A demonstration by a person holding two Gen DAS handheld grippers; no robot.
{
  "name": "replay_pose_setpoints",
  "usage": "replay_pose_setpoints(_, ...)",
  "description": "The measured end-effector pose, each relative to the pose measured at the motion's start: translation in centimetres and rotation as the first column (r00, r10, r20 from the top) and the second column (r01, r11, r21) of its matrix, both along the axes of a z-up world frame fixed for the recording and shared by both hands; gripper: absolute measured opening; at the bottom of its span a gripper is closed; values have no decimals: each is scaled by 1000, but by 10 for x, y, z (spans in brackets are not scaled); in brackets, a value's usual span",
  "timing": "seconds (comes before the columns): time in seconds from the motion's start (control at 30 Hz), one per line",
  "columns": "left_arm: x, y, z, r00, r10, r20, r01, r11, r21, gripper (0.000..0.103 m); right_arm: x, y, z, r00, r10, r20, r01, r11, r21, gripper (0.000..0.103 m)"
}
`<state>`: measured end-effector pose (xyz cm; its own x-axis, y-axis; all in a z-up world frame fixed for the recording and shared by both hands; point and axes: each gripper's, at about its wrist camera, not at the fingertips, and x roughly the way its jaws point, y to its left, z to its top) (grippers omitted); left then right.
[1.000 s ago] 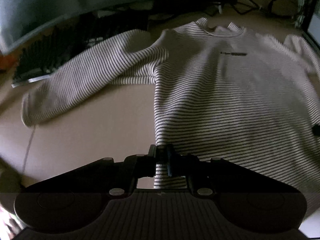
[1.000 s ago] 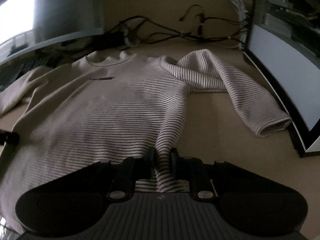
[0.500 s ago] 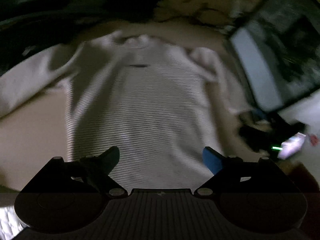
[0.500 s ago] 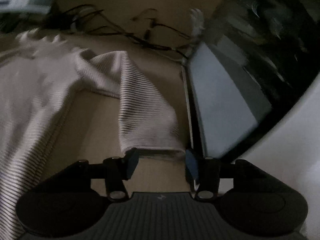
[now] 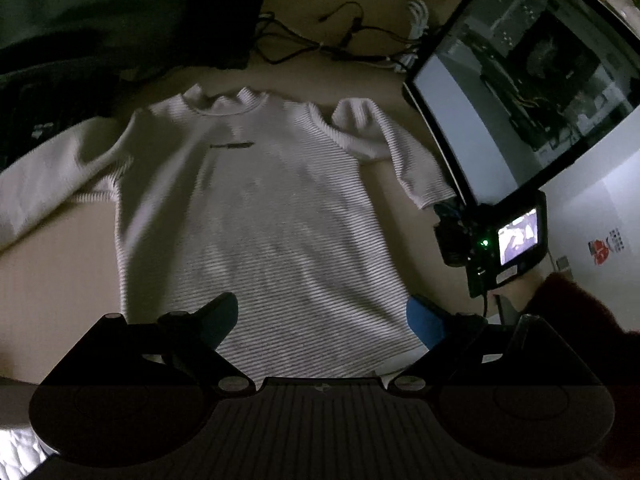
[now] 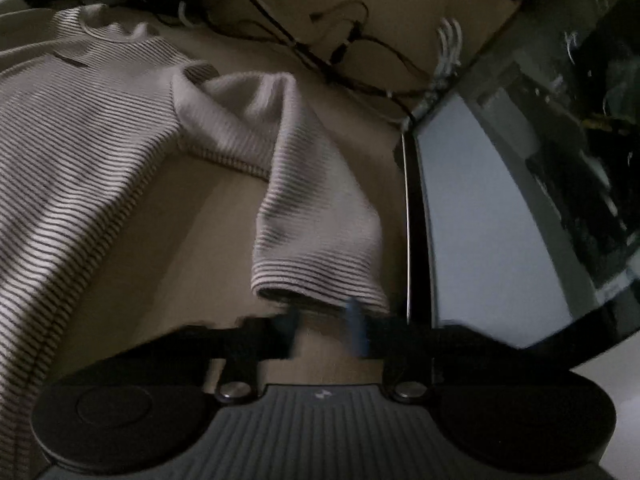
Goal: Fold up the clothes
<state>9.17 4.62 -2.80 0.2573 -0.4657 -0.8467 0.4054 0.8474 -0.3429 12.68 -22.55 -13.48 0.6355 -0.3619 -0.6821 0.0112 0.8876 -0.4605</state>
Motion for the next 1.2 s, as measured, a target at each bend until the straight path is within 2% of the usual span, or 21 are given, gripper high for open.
replay_pose_setpoints(0.07,0,2,-1,1000,1,-7,-1,1000,-2,95,3,-4,6,1000,-24,7,24,999,32,0)
replay_pose_setpoints(0.17,-1,4,-1,1000,-1,-10,1,1000,-4,95,7,-14,41,996,-60,63,52,991,121,0)
replay_pose_setpoints(0.33,-4,7,10,999,-30,36,31,999,-32,95,13,-30,98,980,-129,149,85,959,269,0)
replay_pose_setpoints(0.43,-1,18,25,997,-37,65,45,992,-121,95,17,-39,132,965,-176,194,97,929,357,0)
replay_pose_setpoints(0.57,3,36,53,991,-20,129,52,967,-250,95,22,-52,178,938,-242,247,103,877,469,0)
replay_pose_setpoints(0.6,2,39,58,990,-14,144,52,963,-263,96,24,-55,189,930,-260,258,103,862,497,0)
replay_pose_setpoints(0.63,2,42,63,987,-7,158,51,960,-276,96,24,-51,190,937,-231,262,95,890,445,0)
replay_pose_setpoints(0.67,2,45,67,985,-1,171,51,957,-287,96,24,-40,184,952,-169,255,77,940,333,1)
replay_pose_setpoints(0.7,2,45,67,985,1,171,47,959,-279,97,22,-32,172,968,-115,225,58,967,248,3)
replay_pose_setpoints(0.77,3,42,65,987,0,161,42,964,-261,97,16,-23,140,991,-27,133,11,993,121,6)
replay_pose_setpoints(0.83,5,36,60,990,-4,144,39,970,-242,97,9,-15,106,999,45,29,-46,999,6,7)
replay_pose_setpoints(0.97,9,24,50,994,-12,109,34,979,-202,97,-7,-4,43,971,176,-161,-200,968,-151,10)
replay_pose_setpoints(1.0,10,21,48,995,-13,100,33,981,-192,97,-10,-2,32,961,207,-186,-241,953,-184,21)
replay_pose_setpoints(1.03,11,18,46,996,-15,92,32,983,-182,97,-12,0,20,948,237,-211,-282,935,-216,39)
replay_pose_setpoints(1.1,14,13,41,997,-17,75,29,986,-163,97,-11,2,7,934,275,-227,-330,908,-258,58)
replay_pose_setpoints(1.2,16,11,39,998,7,63,3,989,-147,97,-8,5,-8,916,323,-239,-388,867,-313,58)
